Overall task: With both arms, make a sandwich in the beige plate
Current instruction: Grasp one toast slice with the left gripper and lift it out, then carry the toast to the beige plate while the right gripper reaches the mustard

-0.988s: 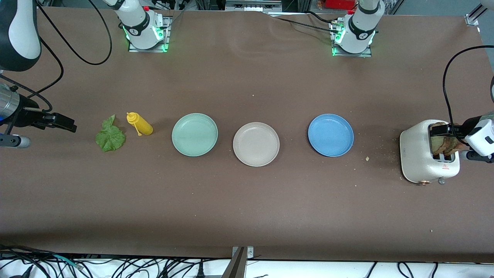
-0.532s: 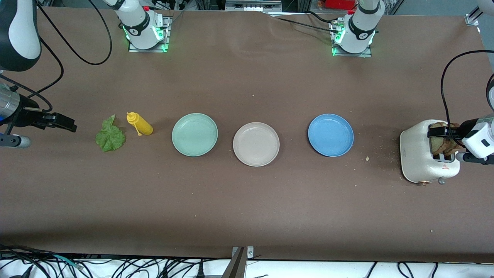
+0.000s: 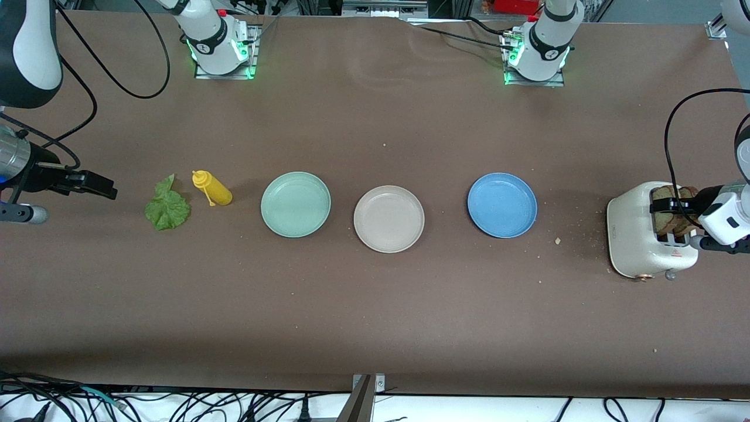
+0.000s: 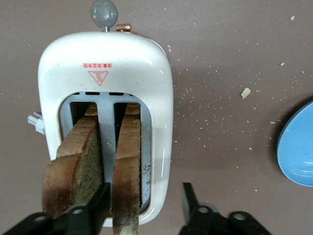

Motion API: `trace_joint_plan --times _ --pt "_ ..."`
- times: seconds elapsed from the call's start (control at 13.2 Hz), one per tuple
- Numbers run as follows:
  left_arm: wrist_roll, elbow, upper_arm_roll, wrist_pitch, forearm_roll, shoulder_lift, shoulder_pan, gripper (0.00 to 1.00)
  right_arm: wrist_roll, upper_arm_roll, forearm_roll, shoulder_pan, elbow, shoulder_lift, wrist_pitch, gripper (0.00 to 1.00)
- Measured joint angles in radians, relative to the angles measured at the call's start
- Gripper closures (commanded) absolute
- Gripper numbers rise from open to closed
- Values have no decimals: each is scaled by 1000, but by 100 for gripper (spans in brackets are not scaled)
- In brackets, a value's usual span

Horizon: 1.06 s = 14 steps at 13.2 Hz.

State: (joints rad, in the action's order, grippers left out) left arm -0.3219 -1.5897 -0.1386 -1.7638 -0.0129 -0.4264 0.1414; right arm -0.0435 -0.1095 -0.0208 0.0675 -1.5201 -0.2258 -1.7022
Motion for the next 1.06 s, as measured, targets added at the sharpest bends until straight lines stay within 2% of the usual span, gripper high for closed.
trace_joint_plan --times 0.38,0.53,0.76,1.06 --pt "-21 15 0 29 0 7 25 100 59 0 0 0 -1 -1 6 0" --pt "-22 64 11 124 0 16 24 100 174 -2 -25 -2 -16 -7 7 0" --pt "-28 178 26 275 0 33 15 100 353 -6 -123 -3 -76 -21 -13 0" --pt "-41 304 82 469 14 44 -38 100 618 -21 -141 -6 -140 -26 -35 0"
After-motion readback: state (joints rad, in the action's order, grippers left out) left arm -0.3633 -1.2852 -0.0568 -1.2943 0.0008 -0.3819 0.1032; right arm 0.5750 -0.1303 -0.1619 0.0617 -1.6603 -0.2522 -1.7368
